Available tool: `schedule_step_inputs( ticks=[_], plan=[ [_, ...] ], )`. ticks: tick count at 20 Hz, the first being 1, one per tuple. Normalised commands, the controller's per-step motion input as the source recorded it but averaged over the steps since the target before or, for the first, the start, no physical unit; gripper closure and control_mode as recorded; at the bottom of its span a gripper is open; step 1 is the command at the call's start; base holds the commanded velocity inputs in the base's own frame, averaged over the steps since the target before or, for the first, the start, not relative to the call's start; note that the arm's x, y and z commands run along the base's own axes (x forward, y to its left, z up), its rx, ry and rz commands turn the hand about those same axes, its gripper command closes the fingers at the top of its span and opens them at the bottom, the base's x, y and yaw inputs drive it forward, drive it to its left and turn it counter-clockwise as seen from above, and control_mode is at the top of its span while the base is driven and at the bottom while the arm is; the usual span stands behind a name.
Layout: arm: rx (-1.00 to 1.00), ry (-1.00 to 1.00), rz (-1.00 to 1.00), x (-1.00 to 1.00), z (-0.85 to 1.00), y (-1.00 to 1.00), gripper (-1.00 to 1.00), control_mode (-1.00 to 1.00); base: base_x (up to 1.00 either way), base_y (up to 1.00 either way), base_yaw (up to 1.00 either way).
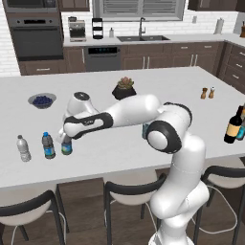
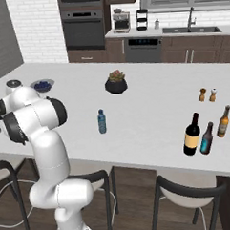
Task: Move the plastic bottles in the middle to the plastics group, and the glass bottles in the middle to the glass group.
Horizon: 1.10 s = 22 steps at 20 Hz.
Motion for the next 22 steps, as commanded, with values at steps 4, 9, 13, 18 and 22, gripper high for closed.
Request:
schedule_step_inputs(
  ticks=[4, 9, 13, 18, 22],
  plan=[
    [0.00, 0.00, 0.00, 0.06, -0.37, 0.00, 1.00, -1.00, 0.00, 0.00, 0.00],
    [0.00, 0.00, 0.00, 0.03, -0.37, 0.00, 1.00, -1.00, 0.00, 0.00, 0.00],
    [0.00, 0.00, 0.00, 0.00, -0.17, 0.00, 1.00, -1.00, 0.00, 0.00, 0.00],
    [-0.01, 0.00, 0.00, 0.25, 0.16, 0.00, 1.00, -1.00, 0.00, 0.00, 0.00],
    [0.00, 0.00, 0.00, 0.31, 0.18, 0.00, 1.00, -1.00, 0.00, 0.00, 0.00]
  ],
)
